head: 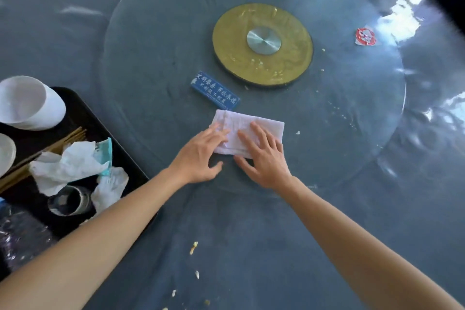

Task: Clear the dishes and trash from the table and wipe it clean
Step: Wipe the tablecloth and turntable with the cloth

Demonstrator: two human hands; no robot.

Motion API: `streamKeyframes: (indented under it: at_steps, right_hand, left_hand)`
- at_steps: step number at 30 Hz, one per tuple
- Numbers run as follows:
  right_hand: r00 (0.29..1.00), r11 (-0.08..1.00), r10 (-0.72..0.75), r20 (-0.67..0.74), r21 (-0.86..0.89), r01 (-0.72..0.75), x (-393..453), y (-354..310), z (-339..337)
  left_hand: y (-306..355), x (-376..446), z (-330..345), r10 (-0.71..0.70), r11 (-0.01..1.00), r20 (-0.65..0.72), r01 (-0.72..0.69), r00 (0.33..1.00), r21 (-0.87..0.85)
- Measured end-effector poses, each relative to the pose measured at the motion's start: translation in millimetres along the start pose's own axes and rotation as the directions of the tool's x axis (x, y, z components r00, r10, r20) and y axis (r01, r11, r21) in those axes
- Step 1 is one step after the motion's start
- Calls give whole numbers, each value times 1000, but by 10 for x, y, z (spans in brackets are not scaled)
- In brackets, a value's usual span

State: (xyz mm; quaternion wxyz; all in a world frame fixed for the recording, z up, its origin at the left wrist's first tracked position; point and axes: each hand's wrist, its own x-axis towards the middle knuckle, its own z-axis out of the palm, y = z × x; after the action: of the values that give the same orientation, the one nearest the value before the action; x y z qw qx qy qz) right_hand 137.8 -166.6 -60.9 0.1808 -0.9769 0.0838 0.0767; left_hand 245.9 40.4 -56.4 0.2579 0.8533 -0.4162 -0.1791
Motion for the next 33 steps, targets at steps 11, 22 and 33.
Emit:
streamKeyframes:
  at_steps: [11,22,33]
  right_hand:
    - [962,976,-199,-184,-128,178,536,95,98]
    - [944,963,-262,-201,-118,242,116,-324,287]
    - [913,913,-406,-44,-69,403,1200,-521,-191]
  left_hand:
    - [-52,28,380,-394,886,-253,439,884,152]
    - [-541,17,-7,-294,918,-226,340,929,202]
    - [-821,361,-414,-486,874,-279,464,828,-144]
